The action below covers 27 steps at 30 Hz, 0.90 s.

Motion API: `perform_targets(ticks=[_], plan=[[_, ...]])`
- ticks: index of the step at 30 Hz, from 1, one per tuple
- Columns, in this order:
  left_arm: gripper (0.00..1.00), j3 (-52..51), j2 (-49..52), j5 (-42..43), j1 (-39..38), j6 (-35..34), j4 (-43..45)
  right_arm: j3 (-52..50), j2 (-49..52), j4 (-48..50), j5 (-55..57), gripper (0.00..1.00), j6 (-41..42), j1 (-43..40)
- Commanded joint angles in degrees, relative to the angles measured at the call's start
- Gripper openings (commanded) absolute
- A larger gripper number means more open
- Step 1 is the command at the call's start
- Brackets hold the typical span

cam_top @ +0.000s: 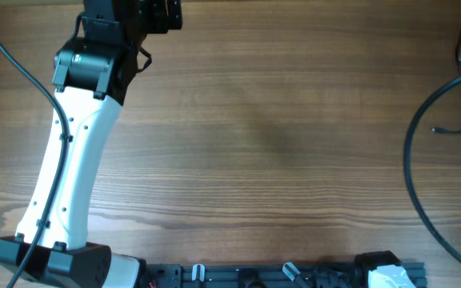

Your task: Untangle cables

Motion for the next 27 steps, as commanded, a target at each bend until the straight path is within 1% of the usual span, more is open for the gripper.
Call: perform_targets(ticks=[1, 3, 4, 5, 6, 7, 8, 9, 10, 13, 15, 19, 22, 23, 24, 25, 27], plan=[[1.0, 0.5, -0.1, 2.0, -0.4, 1.6, -0.9, 0.1, 1.3, -4.0, 2.5, 0.04, 0.4, -12.2], [1.0, 0.5, -0.1, 2.7, -0.4, 1.6, -1.6, 0.1, 2.7, -7.6, 2.4, 0.04, 5.9, -21.4], [1.0, 0.5, -0.1, 2.7, -0.4, 1.6, -1.9, 0.1, 3.8, -10.1, 1.1, 0.04, 10.6, -27.9], [1.0, 0.5, -0.1, 2.7, -0.4, 1.6, -2.3, 0.1, 5.1, -12.3, -2.9, 0.04, 14.7, -34.8], [1.0, 0.5, -0.1, 2.7, -0.4, 1.6, -2.8, 0.1, 6.8, -13.9, -10.6, 0.04, 20.2, -41.7], [1.0, 0.5, -0.1, 2.7, -0.4, 1.6, -2.9, 0.1, 7.8, -14.2, -16.2, 0.04, 23.0, -45.4], [1.0, 0.5, -0.1, 2.7, -0.4, 1.6, -3.2, 0.1, 9.7, -13.9, -24.0, 0.04, 26.6, -50.1], [1.0, 0.5, -0.1, 2.7, -0.4, 1.6, -3.5, 0.1, 11.7, -12.8, -31.0, 0.04, 28.8, -53.6], [1.0, 0.5, -0.1, 2.7, -0.4, 1.6, -3.9, 0.1, 13.5, -11.8, -35.7, 0.04, 29.5, -56.2], [1.0, 0.5, -0.1, 2.7, -0.4, 1.6, -4.7, 0.1, 15.3, -11.3, -36.2, 0.04, 29.6, -58.6], [1.0, 0.5, -0.1, 2.7, -0.4, 1.6, -5.0, 0.0, 17.3, -15.0, -38.3, 0.04, 32.3, -59.0], [1.0, 0.5, -0.1, 2.7, -0.4, 1.6, -6.7, -2.5, 24.4, -25.7, -52.5, 0.04, 39.2, -59.0], [1.0, 0.5, -0.1, 2.7, -0.4, 1.6, -7.1, -6.7, 31.2, -30.1, -61.6, 0.04, 39.5, -59.0], [1.0, 0.5, -0.1, 2.7, -0.4, 1.5, -7.1, -12.1, 35.9, -29.6, -75.3, 0.04, 42.9, -59.0], [1.0, 0.5, -0.1, 3.1, -0.4, 1.5, -7.3, -16.9, 37.7, -23.3, -86.5, 0.04, 45.7, -59.0], [1.0, 0.5, -0.1, 3.9, -0.4, 1.5, -7.6, -20.0, 38.3, -18.2, -90.9, 0.04, 48.8, -59.1], [1.0, 0.5, -0.1, 4.6, -0.4, 1.5, -8.2, -25.7, 38.4, -9.3, -93.0, 0.04, 57.1, -59.8]])
